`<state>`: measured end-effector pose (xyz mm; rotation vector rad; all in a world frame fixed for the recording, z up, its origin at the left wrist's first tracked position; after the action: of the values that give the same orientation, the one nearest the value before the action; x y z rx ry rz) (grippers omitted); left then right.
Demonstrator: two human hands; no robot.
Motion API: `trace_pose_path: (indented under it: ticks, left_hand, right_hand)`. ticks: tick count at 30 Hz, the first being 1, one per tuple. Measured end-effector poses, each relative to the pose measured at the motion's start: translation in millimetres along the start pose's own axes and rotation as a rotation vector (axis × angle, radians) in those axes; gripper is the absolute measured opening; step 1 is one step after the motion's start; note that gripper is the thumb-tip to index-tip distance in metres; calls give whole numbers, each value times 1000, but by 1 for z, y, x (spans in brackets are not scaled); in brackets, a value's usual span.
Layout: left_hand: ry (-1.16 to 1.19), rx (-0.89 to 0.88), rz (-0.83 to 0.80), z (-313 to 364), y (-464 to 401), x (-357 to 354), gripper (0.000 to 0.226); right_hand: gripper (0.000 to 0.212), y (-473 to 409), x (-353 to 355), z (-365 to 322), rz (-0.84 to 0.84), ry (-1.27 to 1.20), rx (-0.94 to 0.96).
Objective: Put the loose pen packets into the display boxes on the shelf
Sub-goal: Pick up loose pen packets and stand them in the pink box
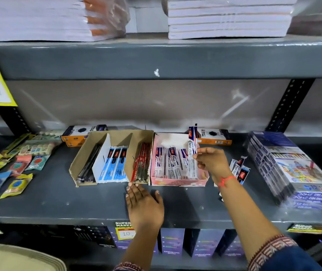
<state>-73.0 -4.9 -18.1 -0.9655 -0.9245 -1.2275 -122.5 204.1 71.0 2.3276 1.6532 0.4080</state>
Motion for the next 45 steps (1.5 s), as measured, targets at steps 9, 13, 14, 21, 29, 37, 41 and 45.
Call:
trace_pose_path:
  ticks: [9,13,14,21,29,37,41,45]
  left_hand:
    - [13,16,-6,-1,-1,-1,73]
    - [-1,8,16,1,-1,1,72]
    - [-5,7,19,2,-1,1,72]
    - [18,9,10,0,-2,0,72]
    - [19,6,8,0,-2,0,72]
    - [12,9,7,-1,-1,0,72]
    - [6,4,14,-1,-2,-1,72]
    - [-4,1,15,0,-2,-1,72]
  right_hand:
    - [28,-35,-20,-1,215,788,82]
    - [32,-34,-30,0,237,991,106]
    - [33,-33,-31,1,242,1032,114]
    - [29,-21,-2,-18,449,849,331]
    - [34,-34,53,28,358,993,-47]
    - [35,-49,52,32,305,836,-192]
    - [29,-54,53,35,298,740,-217]
    - [30,-53,56,37,303,718,-232]
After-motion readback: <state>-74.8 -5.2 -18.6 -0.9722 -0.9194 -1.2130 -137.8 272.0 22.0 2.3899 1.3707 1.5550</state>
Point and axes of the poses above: each hand's wrist, its own y-axis away from the middle knuckle, its own x-axis out of the back of the hand, z = x × y, the point moved 6 cm from there along -y, towards the middle knuckle, and after that the axes turned 10 degrees about -x, right-handed, at the moved point
